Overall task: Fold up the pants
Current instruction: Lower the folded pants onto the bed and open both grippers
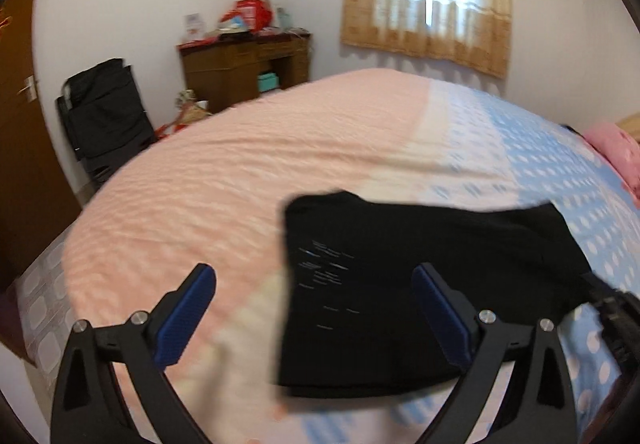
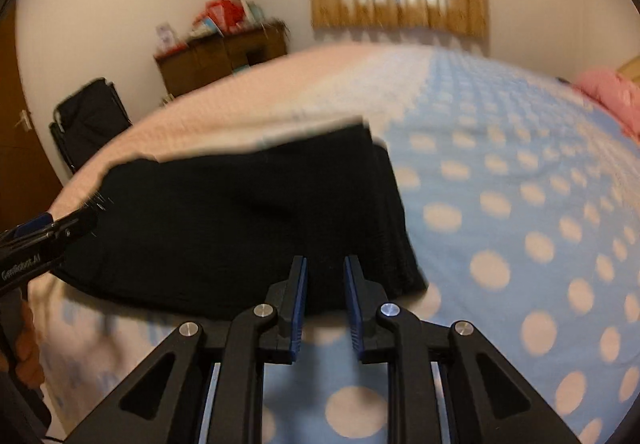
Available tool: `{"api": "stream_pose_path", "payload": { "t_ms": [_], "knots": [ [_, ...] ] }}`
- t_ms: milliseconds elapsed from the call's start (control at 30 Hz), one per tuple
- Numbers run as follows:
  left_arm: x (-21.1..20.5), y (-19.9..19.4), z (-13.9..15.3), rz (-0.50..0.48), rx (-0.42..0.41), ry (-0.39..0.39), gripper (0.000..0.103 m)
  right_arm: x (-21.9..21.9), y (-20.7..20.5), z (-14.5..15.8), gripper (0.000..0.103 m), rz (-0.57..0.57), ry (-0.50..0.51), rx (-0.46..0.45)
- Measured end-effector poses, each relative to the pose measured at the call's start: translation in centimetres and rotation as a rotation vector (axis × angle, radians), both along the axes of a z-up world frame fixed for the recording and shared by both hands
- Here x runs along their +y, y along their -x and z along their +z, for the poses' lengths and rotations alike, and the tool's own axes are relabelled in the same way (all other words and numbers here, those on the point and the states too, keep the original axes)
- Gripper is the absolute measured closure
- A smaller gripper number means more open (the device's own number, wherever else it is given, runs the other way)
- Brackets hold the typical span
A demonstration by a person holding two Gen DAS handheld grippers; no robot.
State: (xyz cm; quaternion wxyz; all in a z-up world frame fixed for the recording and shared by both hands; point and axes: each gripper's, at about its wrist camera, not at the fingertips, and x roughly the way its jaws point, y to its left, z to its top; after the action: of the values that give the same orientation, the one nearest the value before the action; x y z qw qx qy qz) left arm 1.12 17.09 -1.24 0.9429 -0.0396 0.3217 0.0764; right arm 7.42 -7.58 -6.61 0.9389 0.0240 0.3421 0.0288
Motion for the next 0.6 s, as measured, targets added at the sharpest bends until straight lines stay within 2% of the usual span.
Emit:
{"api": "stream_pose_path", "payload": {
  "t_ms": [133, 167, 233, 267, 300, 333, 367, 400, 467, 600],
  "knots": [
    [-1.0, -1.6, -3.2, 0.007, 0.156, -0.046, 0.003, -0.1, 0.2, 0.3, 0.083, 0.006, 0.001, 0.017],
    [-1.0, -1.4, -3.6, 0.013, 0.18, -0.053, 0.002, -0.3, 0.5, 0.7, 0.083, -0.004, -0.016, 0.029],
    [-0.2, -1.0, -3.8, 0.021, 0.178, -0.006, 0.001, -0.5, 1.3, 1.4, 0.081, -0.033, -0.061, 0.025],
    [0.1, -0.7, -3.6, 0.031, 0.179, 0.012, 0.002, -0.7, 1.9, 1.8, 0.075, -0.047, -0.083, 0.015],
    [0.3, -0.5, -3.4, 0.036, 0.18, 0.013, 0.002, -0.8, 2.7, 2.3, 0.061, -0.06, -0.102, 0.0],
    [0.3, -0.3, -3.3, 0.038, 0.178, 0.001, 0.002, -0.7, 3.6, 2.6, 0.051, -0.071, -0.111, -0.015],
    [0.3, 0.0, -3.1, 0.04, 0.173, -0.012, 0.002, -0.5, 4.7, 2.9, 0.034, -0.082, -0.119, -0.037],
    [0.1, 0.5, -2.9, 0.042, 0.166, -0.026, 0.002, -0.3, 5.3, 3.1, 0.03, -0.087, -0.123, -0.051],
    [-0.4, 1.3, -2.6, 0.04, 0.153, -0.037, 0.002, -0.1, 7.0, 3.6, 0.03, -0.101, -0.124, -0.085],
    [-0.8, 2.8, -1.9, 0.031, 0.122, -0.05, 0.002, -0.3, 8.7, 3.7, 0.029, -0.135, -0.143, -0.062]
  ]
}}
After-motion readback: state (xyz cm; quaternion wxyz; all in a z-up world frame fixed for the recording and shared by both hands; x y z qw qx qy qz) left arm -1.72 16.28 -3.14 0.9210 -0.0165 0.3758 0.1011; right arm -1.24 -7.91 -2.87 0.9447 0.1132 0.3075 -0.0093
